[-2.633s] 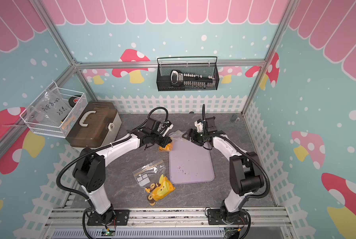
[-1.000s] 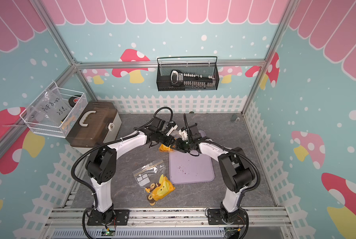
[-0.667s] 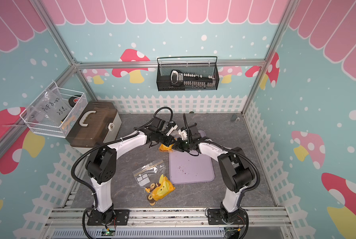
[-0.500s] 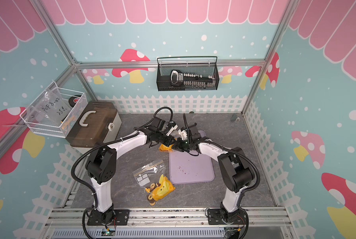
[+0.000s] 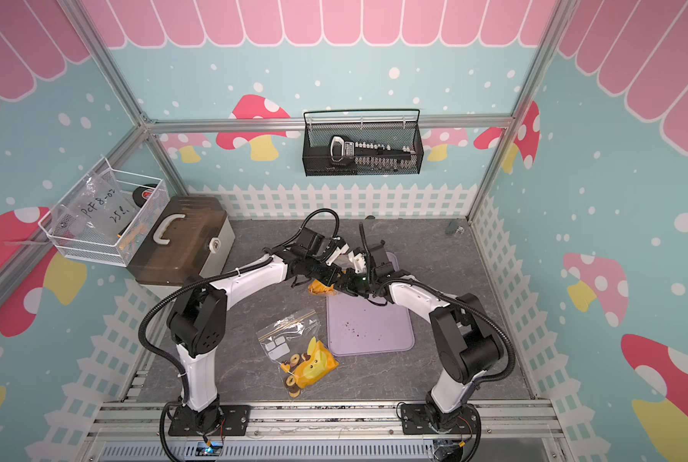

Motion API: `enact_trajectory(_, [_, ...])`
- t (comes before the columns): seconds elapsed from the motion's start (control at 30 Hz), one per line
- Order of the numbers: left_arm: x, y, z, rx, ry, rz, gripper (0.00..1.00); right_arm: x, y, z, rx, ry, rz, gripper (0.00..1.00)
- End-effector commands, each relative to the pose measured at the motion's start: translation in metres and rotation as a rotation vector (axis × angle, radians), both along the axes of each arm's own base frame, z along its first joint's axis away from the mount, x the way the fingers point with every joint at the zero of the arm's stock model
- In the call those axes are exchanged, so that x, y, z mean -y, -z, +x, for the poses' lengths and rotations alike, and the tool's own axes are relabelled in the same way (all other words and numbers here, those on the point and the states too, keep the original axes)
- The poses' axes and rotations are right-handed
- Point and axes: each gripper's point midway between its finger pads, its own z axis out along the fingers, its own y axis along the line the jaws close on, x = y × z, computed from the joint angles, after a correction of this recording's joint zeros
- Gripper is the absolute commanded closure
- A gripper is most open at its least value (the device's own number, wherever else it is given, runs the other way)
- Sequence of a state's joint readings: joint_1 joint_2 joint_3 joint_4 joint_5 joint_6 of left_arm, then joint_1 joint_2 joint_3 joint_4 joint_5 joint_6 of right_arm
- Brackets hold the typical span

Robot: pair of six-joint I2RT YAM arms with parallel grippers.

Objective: Pour cookies out of the ziploc bag
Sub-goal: 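Pour the cookies out of the ziploc bag onto the tray.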

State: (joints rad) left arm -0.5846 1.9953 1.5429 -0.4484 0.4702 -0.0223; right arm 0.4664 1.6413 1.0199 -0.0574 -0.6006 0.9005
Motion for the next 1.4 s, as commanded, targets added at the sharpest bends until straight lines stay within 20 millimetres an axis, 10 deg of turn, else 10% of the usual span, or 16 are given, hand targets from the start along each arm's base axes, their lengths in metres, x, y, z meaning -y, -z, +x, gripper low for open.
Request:
enact_trajectory(0.0, [0.019,-0.015,-0.003,0.010,0.042,-0.053,1.00,-0.004,-0.022,-0.003,0.045,0.000,0.045,1.00])
enact_trajectory(0.1, [0.020,-0.012,-0.002,-0.002,0.033,-0.052,0.99,-0.006,-0.024,-0.001,0.050,0.004,0.060,1.00])
enact_trajectory(0.27, [0.018,-0.023,-0.007,0.008,0.047,-0.071,0.61,-0.007,-0.039,0.006,0.082,0.025,0.085,1.00])
enact_trajectory(0.43, [0.008,-0.028,-0.007,0.011,0.030,-0.073,0.46,-0.008,-0.053,0.010,0.110,0.040,0.105,1.00])
enact_trajectory(1.0, [-0.079,-0.059,0.008,0.120,-0.280,-0.050,0.28,0.012,-0.056,0.019,0.141,0.091,0.035,1.00])
enact_trajectory(1.2, [-0.102,-0.039,0.004,0.085,-0.361,0.034,0.28,0.024,-0.018,-0.005,0.034,0.037,-0.084,0.45])
enact_trajectory(1.37, [-0.112,-0.032,0.000,0.074,-0.387,0.051,0.27,0.021,-0.005,-0.023,0.013,0.009,-0.119,0.26])
